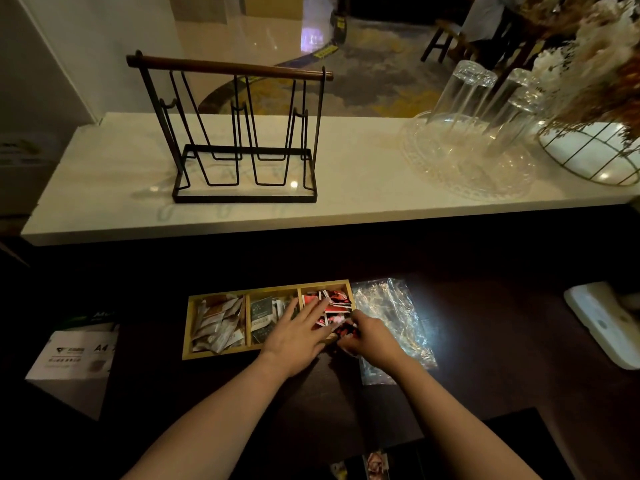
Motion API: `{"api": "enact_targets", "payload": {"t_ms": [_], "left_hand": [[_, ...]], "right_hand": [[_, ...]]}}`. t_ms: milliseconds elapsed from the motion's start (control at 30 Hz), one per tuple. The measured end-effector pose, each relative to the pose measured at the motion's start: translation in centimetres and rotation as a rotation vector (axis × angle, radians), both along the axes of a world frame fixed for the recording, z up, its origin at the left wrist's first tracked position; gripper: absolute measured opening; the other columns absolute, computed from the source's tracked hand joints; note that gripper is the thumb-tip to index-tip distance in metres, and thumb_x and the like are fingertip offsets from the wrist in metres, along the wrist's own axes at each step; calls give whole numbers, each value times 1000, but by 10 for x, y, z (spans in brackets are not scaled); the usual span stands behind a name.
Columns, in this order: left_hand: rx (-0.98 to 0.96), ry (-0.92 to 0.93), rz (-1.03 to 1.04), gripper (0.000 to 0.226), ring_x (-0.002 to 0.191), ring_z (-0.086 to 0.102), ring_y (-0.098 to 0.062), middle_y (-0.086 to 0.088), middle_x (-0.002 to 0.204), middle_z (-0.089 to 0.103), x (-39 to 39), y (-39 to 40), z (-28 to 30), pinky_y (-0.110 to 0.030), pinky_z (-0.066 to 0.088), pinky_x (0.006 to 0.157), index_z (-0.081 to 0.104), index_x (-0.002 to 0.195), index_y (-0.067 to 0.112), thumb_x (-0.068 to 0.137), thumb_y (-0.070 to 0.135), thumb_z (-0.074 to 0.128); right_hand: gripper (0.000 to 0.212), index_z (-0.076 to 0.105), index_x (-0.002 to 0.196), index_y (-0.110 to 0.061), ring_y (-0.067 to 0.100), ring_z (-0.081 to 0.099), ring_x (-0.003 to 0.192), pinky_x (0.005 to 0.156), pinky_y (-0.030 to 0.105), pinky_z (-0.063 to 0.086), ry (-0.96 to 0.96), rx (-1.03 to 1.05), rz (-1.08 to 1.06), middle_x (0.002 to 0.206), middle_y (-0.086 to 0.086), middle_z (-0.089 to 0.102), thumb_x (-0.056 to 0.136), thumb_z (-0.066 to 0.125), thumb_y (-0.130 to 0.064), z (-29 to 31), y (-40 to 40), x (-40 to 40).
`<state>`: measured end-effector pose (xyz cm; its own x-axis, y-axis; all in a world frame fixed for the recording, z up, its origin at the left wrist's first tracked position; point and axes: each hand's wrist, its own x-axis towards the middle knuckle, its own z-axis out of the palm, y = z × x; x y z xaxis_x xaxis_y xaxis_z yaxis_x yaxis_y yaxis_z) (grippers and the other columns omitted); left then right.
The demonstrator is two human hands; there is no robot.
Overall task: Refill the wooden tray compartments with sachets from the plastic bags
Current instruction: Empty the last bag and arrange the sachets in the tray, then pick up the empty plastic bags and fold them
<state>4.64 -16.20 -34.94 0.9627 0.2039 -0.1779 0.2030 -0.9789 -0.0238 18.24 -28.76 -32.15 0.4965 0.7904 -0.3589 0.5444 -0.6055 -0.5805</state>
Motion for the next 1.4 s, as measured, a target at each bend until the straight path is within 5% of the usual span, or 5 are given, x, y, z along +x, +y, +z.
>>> {"api": "enact_targets", "payload": {"t_ms": [167,467,867,1167,1400], "left_hand": [[-146,53,60,61,147,-12,-25,-8,160,-13,3,0,-2,-47,1,120,11,149,35,96,41,39],[-137,-164,36,52,145,20,-22,-7,154,31,-8,-1,6,-38,-1,120,44,137,23,86,22,53],[-107,-209,103,65,146,22,-22,-6,156,28,-27,-3,0,-43,11,120,34,144,20,83,16,58],[-167,-221,187,64,143,29,-20,-4,153,36,-26,-11,-2,-40,9,119,39,143,20,82,14,58],[-186,-346,180,57,126,51,-24,-7,132,57,-5,-37,13,-42,38,109,59,121,13,66,7,73]], "right_hand": [[31,51,110,-13,25,68,83,71,39,55,-77,160,-161,99,8,71,87,64,-28,15,23,17],[50,51,130,-13,33,53,107,89,42,47,-482,142,202,121,13,55,82,61,-21,-11,53,-1],[61,27,148,-18,27,29,141,118,40,18,-520,50,248,152,9,34,92,50,-17,-28,38,-5],[46,50,132,-11,24,52,122,103,38,44,-504,182,-94,136,9,53,87,47,-9,-22,-8,27],[50,49,127,1,40,49,118,97,43,42,-143,-101,-795,127,25,51,85,62,-23,-36,-51,78]]}}
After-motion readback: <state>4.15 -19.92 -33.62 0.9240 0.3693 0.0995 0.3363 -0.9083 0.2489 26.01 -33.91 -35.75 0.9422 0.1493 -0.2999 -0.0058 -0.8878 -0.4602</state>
